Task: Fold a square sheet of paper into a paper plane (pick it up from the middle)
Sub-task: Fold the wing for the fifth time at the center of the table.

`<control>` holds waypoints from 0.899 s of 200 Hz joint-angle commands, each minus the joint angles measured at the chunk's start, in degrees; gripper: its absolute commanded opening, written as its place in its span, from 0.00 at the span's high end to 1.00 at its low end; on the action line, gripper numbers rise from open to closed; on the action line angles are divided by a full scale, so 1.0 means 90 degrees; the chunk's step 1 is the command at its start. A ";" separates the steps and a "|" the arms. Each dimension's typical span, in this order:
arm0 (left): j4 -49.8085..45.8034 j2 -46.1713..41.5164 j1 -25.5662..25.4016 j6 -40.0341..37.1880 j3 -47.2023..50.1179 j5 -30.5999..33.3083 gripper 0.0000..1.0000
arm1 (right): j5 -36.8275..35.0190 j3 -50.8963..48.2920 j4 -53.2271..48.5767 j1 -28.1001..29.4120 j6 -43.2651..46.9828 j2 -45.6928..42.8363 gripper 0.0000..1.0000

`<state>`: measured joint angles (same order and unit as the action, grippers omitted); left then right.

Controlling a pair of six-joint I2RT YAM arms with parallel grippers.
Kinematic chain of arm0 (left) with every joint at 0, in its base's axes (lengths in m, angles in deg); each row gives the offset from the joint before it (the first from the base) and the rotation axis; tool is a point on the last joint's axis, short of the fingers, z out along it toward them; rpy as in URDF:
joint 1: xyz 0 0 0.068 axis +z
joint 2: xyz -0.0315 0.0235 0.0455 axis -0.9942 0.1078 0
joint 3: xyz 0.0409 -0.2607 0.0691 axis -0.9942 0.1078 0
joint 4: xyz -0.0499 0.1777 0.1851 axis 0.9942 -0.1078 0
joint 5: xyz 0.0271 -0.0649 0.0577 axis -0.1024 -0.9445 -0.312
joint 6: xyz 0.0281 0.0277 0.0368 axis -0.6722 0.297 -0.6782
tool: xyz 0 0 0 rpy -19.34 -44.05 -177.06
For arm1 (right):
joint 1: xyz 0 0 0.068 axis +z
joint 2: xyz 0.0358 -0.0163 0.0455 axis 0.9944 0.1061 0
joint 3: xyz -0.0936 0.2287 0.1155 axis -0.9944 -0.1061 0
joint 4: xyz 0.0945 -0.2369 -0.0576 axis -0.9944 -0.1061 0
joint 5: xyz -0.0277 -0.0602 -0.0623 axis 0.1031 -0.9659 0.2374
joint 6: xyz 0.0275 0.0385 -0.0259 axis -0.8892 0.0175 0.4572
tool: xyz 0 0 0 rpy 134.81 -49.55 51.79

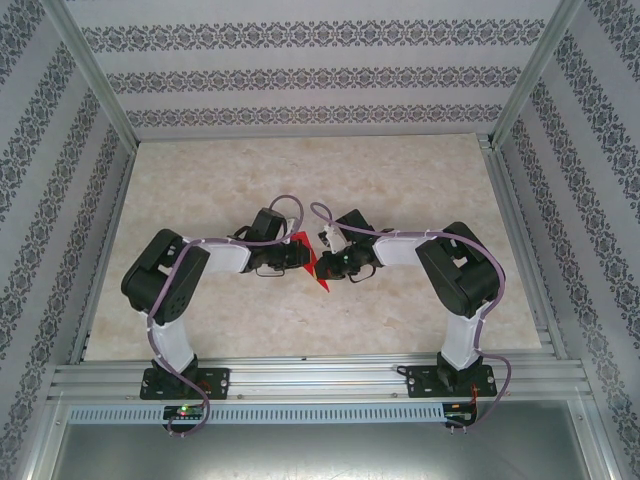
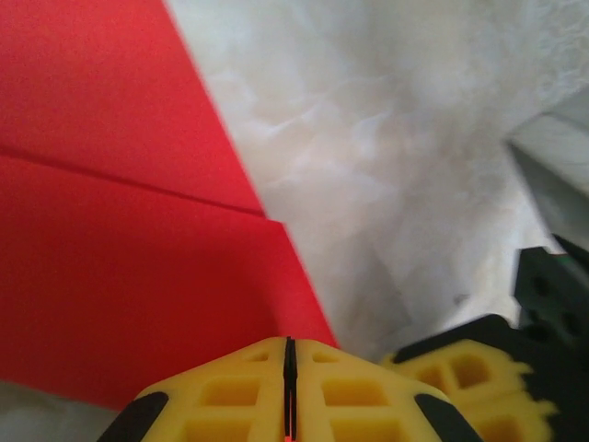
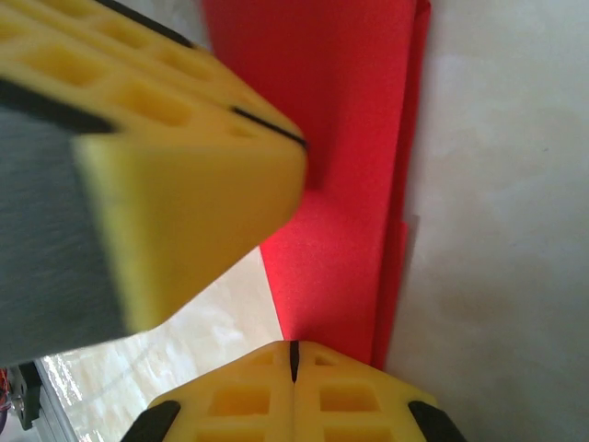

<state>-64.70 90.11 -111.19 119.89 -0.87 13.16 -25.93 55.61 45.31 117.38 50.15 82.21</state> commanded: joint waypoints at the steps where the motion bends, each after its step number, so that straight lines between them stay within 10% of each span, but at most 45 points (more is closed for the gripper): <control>1: 0.0400 0.0275 -0.0015 0.0069 -0.0148 -0.0040 0.89 | -0.0510 -0.0393 -0.1032 -0.0019 -0.0050 0.0411 1.00; 180: -0.0272 0.0454 0.1955 -0.0627 -0.0321 0.0442 0.90 | -0.0464 -0.0473 -0.0986 -0.0062 -0.0124 0.0352 1.00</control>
<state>-63.81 92.25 -97.24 116.76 -2.60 12.57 -24.99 54.89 46.55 117.01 49.84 82.21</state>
